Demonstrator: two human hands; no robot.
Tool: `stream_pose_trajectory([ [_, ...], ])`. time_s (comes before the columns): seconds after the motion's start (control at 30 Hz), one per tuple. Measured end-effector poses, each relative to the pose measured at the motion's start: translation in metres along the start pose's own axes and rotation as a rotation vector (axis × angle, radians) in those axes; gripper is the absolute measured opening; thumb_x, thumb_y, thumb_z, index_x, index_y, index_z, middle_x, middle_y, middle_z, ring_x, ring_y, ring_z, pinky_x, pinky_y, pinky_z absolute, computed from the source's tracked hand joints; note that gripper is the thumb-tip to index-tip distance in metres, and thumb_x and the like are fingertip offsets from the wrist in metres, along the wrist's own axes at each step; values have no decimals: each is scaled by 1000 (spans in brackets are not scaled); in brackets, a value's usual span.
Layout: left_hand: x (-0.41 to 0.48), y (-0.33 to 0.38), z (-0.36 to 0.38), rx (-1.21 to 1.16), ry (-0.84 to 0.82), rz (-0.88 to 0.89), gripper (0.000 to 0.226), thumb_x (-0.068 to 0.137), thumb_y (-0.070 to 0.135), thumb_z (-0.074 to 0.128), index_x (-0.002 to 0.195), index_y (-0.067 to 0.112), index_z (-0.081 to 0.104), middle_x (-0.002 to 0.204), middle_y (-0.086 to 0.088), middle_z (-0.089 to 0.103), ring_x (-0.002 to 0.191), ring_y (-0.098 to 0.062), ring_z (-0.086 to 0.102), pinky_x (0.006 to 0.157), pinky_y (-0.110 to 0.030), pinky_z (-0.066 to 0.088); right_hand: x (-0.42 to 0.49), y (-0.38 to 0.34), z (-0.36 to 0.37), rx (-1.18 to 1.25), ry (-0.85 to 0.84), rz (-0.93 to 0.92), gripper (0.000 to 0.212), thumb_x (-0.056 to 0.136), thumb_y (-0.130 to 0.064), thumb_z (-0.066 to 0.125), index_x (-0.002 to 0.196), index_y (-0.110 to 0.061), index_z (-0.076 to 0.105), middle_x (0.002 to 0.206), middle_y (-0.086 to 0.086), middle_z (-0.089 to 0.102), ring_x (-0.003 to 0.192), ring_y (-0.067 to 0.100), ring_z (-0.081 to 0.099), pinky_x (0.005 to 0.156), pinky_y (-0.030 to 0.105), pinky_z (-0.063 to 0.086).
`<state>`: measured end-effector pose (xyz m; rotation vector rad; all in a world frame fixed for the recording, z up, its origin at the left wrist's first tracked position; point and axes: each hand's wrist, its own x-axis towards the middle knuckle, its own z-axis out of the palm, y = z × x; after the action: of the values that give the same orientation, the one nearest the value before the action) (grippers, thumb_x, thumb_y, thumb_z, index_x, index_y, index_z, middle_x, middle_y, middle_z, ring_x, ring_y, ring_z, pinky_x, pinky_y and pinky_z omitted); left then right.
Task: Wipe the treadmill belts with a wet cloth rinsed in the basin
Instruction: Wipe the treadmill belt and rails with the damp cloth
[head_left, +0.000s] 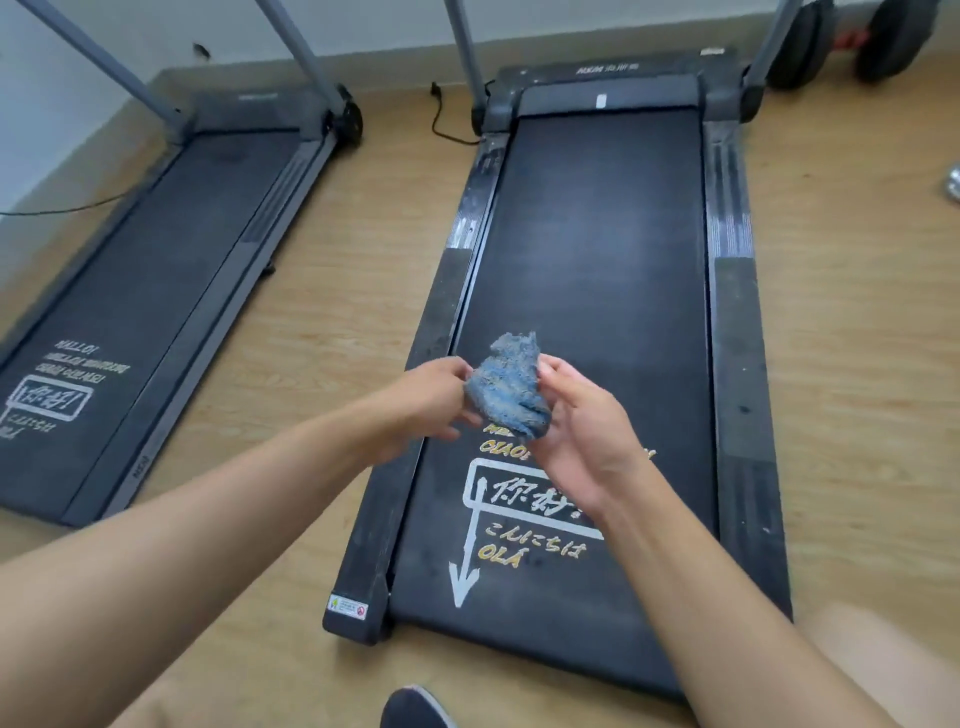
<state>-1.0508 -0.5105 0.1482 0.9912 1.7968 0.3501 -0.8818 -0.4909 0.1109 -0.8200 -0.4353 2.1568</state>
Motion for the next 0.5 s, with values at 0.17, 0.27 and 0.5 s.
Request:
stream_pose_trajectory([
  [0.17, -85, 39, 25, -273, -98, 169, 68, 69, 15, 64, 134, 35, 58, 125, 3, 75, 119, -17, 70, 104, -44, 57, -40, -33, 18, -263, -50, -213, 31, 103, -21, 60, 125, -2, 68, 120, 22, 72, 113, 39, 69, 102, 54, 53],
  [0.27, -94, 59, 29, -460, -143, 257, 46, 82, 34, 81, 125, 24, 69, 113, 0, 80, 104, -20, 77, 89, -35, 62, -55, -44, 12, -404, 10, -372, 16, 102, -16, 63, 112, -13, 75, 115, 16, 76, 111, 36, 71, 104, 61, 51],
  [0.5, -54, 87, 50, -86, 2, 496, 32, 80, 45, 76, 100, 20, 79, 92, -3, 81, 93, -28, 78, 94, -53, 60, -82, -69, -14, -419, 220, -540, 31, 85, -21, 73, 115, -10, 72, 112, 14, 76, 109, 38, 72, 100, 60, 54],
])
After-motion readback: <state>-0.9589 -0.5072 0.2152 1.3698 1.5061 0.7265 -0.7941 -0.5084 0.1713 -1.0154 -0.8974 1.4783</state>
